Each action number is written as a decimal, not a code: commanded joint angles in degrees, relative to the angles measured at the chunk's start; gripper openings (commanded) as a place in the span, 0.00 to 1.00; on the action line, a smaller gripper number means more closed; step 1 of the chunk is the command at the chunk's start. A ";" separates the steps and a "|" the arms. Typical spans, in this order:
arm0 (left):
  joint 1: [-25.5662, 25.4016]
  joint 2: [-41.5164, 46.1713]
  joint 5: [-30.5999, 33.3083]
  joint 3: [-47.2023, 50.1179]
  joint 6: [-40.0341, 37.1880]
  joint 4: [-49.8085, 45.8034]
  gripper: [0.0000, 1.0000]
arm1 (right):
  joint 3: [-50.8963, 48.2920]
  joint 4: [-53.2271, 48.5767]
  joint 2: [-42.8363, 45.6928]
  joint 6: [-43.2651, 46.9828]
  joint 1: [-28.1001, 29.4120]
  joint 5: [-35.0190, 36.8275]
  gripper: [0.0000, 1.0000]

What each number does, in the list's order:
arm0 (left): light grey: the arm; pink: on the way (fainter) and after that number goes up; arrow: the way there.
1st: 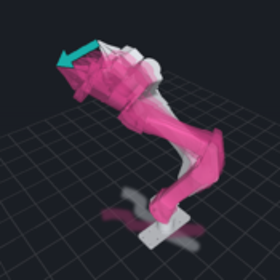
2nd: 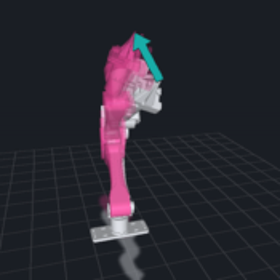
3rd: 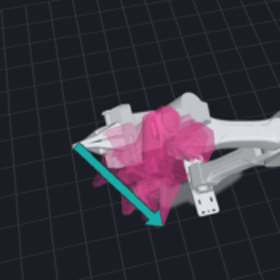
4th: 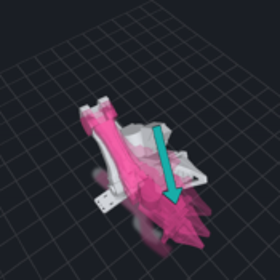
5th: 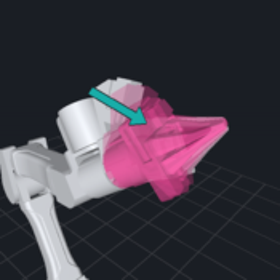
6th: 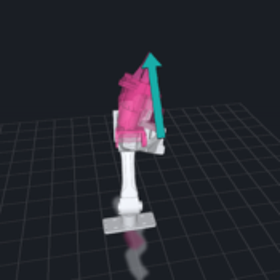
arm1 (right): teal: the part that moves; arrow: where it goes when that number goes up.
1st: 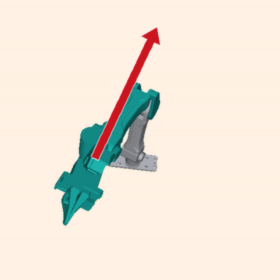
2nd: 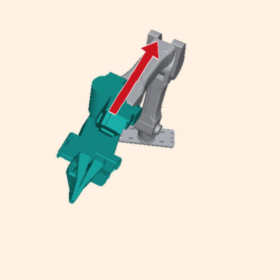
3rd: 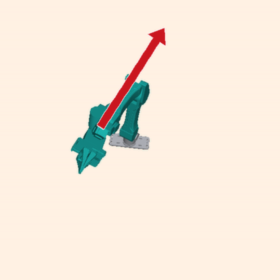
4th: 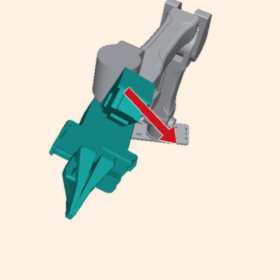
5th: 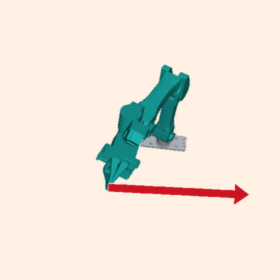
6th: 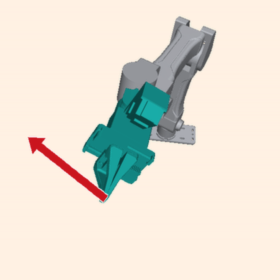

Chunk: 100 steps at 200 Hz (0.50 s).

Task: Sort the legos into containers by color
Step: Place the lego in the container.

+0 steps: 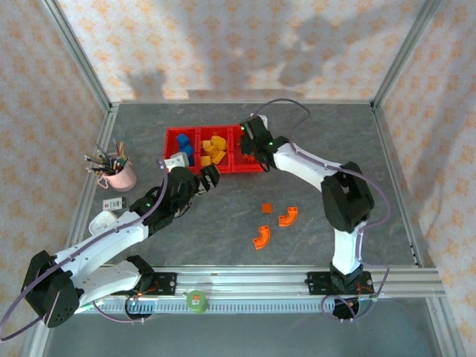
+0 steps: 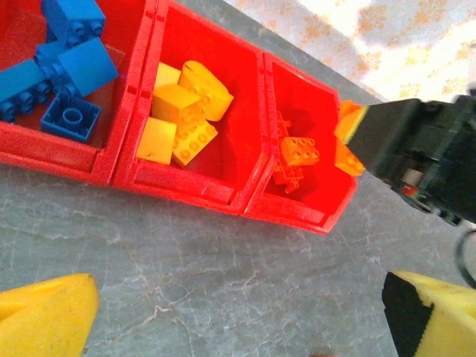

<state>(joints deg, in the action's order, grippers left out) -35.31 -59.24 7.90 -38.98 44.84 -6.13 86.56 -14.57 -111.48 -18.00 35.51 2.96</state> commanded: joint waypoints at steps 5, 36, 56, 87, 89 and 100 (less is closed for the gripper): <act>0.74 -1.60 -0.34 -2.17 -1.95 -0.07 0.99 | 7.08 -3.20 -5.10 1.21 -1.57 -0.45 0.30; 0.90 -3.05 -1.22 -2.59 -1.86 0.99 0.99 | 13.24 -5.08 -9.12 1.79 -1.84 -0.36 0.43; 1.03 -3.19 -1.70 -2.68 -2.01 1.37 0.99 | 14.77 -6.88 -9.30 1.54 -1.94 -1.77 0.51; 1.03 -2.59 -2.37 -2.91 -2.64 1.33 0.99 | 8.69 -4.54 -3.72 0.38 -1.93 -4.27 0.55; 1.03 -2.56 -2.41 -2.94 -2.69 1.24 0.99 | 8.35 -4.43 -3.47 0.36 -1.93 -4.36 0.55; 1.03 -2.21 -2.54 -3.03 -2.91 0.70 0.99 | 4.44 -3.02 -0.47 -0.02 -1.93 -4.87 0.56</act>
<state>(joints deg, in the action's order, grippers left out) -34.74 -62.35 6.17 -39.72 43.42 -5.69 96.64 -18.11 -119.33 -16.95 33.58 -0.23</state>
